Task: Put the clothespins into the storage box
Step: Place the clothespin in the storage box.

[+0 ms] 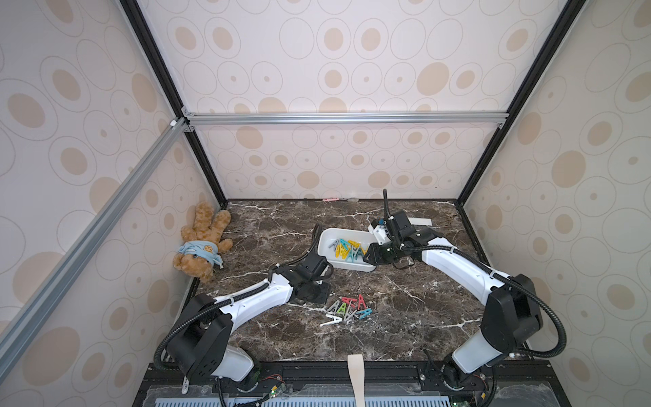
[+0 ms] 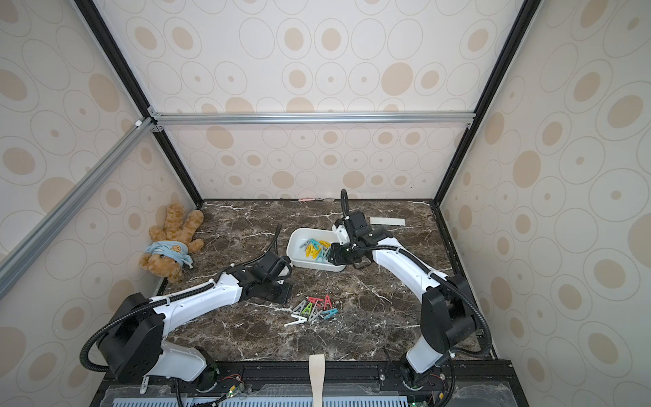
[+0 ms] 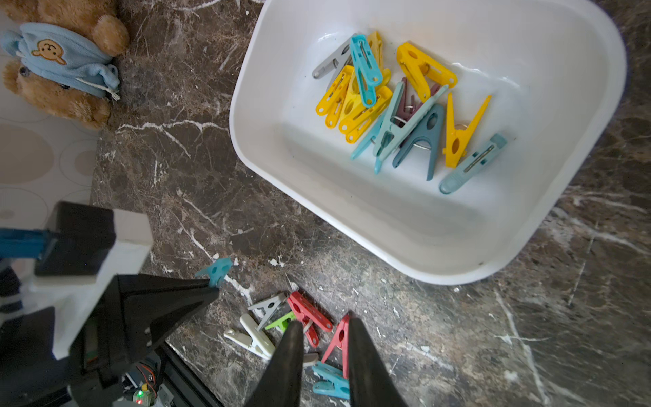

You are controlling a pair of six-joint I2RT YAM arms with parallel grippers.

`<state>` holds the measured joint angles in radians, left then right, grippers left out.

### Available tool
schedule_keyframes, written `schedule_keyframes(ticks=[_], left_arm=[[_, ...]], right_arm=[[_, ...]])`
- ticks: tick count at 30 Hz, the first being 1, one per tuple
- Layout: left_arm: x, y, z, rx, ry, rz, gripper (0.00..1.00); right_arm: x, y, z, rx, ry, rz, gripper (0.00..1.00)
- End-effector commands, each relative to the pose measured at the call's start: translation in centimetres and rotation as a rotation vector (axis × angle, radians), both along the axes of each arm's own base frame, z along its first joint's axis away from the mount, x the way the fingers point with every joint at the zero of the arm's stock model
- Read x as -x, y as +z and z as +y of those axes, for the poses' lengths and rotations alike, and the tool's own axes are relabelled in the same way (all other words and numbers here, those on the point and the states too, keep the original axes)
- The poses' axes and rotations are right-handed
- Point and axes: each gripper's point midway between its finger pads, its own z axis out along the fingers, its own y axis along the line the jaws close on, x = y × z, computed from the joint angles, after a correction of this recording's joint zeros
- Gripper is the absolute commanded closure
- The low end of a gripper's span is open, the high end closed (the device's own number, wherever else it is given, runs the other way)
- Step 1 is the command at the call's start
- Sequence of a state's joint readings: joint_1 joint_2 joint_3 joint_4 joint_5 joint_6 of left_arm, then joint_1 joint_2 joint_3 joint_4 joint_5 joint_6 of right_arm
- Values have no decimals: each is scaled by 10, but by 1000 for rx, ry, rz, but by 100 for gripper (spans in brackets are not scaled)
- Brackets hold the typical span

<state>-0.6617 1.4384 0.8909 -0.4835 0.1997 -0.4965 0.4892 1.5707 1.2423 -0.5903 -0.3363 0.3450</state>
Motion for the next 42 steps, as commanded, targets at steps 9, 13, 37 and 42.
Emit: schedule_keyframes(ticks=[9,13,37,42], left_arm=[[-116,60,-45,141,-19,-130,98],[-157,50,-52,146,7,-140,97],[-207,54,-53,138,21,-204,69],[-199,80,-43,139,37,-269,67]], right_arm=[[47,-19,-27,61,-136,41,75],[66,-29,-27,68,-166,58,75],[116,-63,-7,97,-218,131,67],[123,-70,-8,104,-238,171,63]])
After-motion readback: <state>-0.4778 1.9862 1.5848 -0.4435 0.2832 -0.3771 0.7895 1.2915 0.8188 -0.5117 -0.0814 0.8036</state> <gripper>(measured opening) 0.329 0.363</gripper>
